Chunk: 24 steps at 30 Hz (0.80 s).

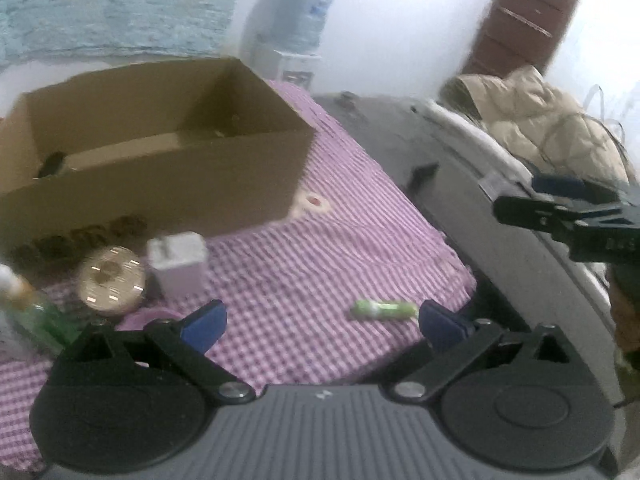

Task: Organize rigid objects

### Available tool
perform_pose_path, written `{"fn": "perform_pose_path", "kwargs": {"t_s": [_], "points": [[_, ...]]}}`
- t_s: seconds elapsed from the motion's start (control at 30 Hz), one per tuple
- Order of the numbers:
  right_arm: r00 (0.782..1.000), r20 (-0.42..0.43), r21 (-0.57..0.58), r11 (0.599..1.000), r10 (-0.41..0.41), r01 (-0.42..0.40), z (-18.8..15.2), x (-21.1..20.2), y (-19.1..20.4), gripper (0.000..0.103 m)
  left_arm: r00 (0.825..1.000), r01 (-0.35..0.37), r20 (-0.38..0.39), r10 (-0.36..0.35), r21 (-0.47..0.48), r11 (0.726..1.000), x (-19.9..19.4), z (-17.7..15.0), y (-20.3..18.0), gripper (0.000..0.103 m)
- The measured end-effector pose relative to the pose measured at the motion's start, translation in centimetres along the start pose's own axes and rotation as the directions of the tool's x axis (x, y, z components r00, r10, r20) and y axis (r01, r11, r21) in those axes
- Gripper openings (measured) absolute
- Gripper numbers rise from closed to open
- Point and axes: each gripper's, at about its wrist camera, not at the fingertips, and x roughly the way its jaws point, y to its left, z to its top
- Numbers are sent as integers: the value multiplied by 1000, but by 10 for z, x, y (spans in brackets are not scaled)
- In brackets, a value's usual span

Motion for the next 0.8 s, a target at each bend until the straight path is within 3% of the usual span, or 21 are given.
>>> {"fn": "perform_pose_path", "kwargs": {"t_s": [0.13,0.4,0.6,0.8], "points": [[999,-37,-23,999,38,-39,-22,2,-11,102,1000,13,3,-14,89,996,11,-10,-20,103],[986,-108,119,986,127,-114,-54,20,-22,102,998,6,-57,7,227,974,46,-22,-49,103],[956,-116,269,935,269,-230,-61,42,-29,101,997,10,-74,10,258,966,61,-29,-56,102],[944,-131,255,931,302,-262,-58,58,-23,95,996,14,-83,7,255,967,64,-33,-59,89]]}}
